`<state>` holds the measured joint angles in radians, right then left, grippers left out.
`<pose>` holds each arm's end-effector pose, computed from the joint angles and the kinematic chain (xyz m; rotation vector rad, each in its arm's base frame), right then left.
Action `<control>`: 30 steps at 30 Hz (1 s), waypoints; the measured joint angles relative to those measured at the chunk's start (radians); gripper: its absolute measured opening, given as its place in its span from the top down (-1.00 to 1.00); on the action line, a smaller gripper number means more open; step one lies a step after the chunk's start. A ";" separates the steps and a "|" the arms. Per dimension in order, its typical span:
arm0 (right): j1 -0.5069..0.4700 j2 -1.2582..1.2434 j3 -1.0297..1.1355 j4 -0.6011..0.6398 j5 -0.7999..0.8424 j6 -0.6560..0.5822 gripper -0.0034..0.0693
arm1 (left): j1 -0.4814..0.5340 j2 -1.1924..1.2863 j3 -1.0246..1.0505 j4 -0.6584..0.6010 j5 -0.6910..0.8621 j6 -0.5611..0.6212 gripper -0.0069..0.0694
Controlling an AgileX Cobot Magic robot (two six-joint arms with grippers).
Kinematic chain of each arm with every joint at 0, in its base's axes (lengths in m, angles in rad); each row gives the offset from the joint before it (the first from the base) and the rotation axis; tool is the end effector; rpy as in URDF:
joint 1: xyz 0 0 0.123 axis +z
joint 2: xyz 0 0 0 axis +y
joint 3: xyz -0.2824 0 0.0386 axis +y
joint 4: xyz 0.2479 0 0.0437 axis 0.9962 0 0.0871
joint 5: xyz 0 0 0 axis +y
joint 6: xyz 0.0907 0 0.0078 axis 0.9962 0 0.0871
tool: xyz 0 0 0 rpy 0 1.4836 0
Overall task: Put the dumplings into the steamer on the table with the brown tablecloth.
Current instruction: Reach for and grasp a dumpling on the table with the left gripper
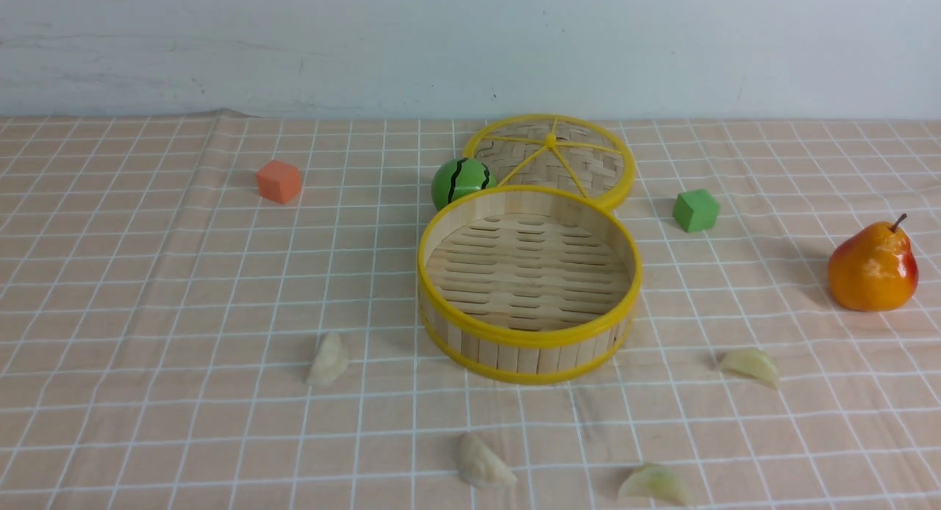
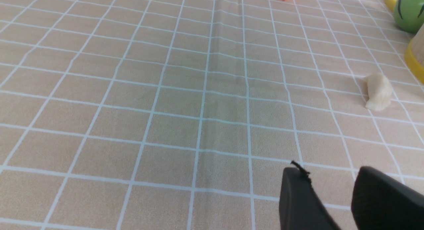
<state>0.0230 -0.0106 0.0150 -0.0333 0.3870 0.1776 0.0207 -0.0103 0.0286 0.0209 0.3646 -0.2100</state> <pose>0.0521 0.0001 0.1738 0.1247 1.8720 0.1051 0.0529 0.0018 0.1712 -0.2020 1.8569 -0.1104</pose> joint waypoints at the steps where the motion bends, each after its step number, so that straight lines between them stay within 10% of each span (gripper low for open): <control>1: 0.000 0.000 0.000 0.000 0.000 0.000 0.24 | 0.000 0.000 0.000 0.000 0.000 0.000 0.19; 16: 0.000 0.000 0.000 0.044 0.000 0.008 0.24 | 0.000 0.000 0.000 -0.067 -0.030 -0.054 0.19; 21: 0.000 0.000 0.003 0.520 0.016 0.272 0.24 | 0.000 0.000 0.000 -0.653 -0.060 -0.480 0.19; 30: 0.000 0.000 0.009 0.822 0.017 0.400 0.24 | 0.000 0.000 0.000 -0.862 -0.057 -0.604 0.19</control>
<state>0.0230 -0.0106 0.0241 0.7890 0.4038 0.5771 0.0207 -0.0103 0.0286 -0.8416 0.3081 -0.8142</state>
